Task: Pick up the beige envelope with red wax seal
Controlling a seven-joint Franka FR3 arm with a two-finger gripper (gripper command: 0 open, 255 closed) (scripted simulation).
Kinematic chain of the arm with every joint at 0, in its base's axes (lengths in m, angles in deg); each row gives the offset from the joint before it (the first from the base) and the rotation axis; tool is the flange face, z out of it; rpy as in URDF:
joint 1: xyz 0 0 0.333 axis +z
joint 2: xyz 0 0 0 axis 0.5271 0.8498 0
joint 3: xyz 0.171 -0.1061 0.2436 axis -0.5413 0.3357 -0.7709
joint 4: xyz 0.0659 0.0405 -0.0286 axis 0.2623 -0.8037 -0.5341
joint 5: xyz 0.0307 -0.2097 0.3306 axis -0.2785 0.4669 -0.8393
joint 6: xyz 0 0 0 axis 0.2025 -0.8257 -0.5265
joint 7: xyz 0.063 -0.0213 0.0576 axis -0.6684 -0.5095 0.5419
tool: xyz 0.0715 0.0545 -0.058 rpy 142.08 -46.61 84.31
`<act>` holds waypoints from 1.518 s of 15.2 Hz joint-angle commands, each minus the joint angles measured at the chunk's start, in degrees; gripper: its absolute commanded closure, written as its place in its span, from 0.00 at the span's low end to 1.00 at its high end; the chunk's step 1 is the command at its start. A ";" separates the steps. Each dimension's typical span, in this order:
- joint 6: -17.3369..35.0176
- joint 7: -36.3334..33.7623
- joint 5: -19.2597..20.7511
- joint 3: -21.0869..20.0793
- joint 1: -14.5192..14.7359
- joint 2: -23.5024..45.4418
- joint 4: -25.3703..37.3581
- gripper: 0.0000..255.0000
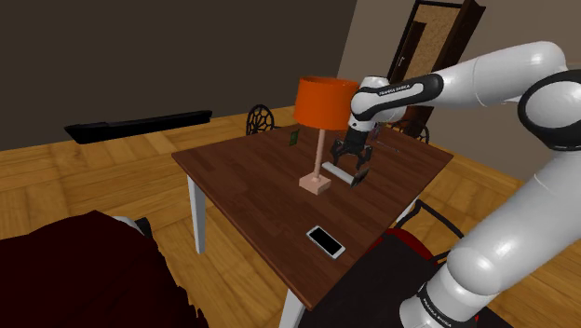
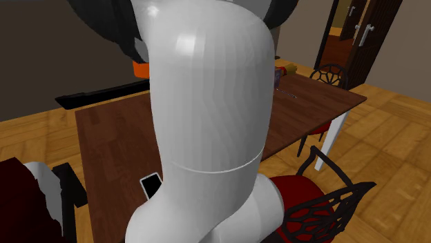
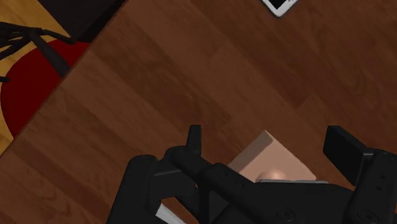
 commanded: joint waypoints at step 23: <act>11.51 -23.06 -2.22 11.15 -10.27 32.56 23.37 0.00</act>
